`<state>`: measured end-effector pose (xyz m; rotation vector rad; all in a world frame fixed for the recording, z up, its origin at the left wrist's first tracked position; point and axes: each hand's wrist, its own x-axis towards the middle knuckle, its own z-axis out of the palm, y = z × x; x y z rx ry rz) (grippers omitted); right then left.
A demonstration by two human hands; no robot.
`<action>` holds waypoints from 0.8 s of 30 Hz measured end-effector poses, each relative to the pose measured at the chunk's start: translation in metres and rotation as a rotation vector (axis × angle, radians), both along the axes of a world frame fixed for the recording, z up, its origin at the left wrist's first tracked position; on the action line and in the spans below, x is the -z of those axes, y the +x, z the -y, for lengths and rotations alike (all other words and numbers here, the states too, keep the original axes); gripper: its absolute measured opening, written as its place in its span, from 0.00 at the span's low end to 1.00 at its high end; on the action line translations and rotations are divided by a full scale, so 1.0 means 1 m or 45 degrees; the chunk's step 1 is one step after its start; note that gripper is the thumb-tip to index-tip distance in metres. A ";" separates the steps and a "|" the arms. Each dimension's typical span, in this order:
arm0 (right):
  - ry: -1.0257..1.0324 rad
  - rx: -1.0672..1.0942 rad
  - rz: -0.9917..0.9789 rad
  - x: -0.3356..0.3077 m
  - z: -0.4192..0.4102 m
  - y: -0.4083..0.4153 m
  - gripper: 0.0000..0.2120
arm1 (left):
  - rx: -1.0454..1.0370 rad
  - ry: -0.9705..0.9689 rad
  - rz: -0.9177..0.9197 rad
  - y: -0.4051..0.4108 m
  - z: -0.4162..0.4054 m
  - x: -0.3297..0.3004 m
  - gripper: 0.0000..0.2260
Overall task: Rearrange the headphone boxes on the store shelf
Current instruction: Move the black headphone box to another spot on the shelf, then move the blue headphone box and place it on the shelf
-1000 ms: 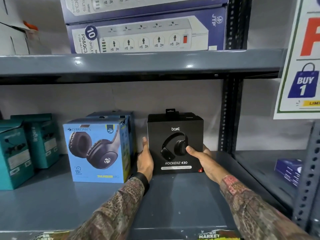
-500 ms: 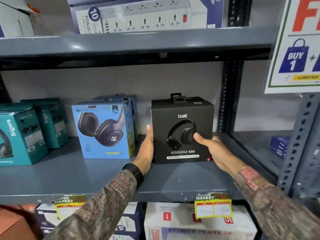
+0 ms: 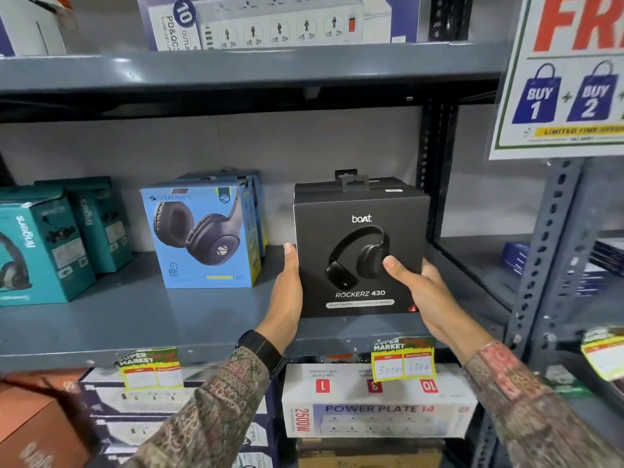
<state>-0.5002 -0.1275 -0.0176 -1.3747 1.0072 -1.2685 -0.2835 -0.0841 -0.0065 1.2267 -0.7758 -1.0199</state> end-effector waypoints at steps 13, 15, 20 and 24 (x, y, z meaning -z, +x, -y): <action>-0.404 0.577 -0.309 0.037 -0.116 0.049 0.14 | 0.014 -0.233 0.357 0.114 -0.062 0.024 0.20; -0.383 0.349 -0.326 0.039 -0.121 0.095 0.13 | -0.097 -0.309 0.402 0.147 -0.065 0.025 0.20; -0.382 0.007 -0.227 0.022 -0.095 0.218 0.29 | -0.406 -0.417 0.531 0.232 -0.059 0.010 0.29; -0.180 -0.096 -0.317 -0.011 -0.024 0.276 0.57 | -0.036 -0.138 0.635 0.299 -0.024 -0.019 0.59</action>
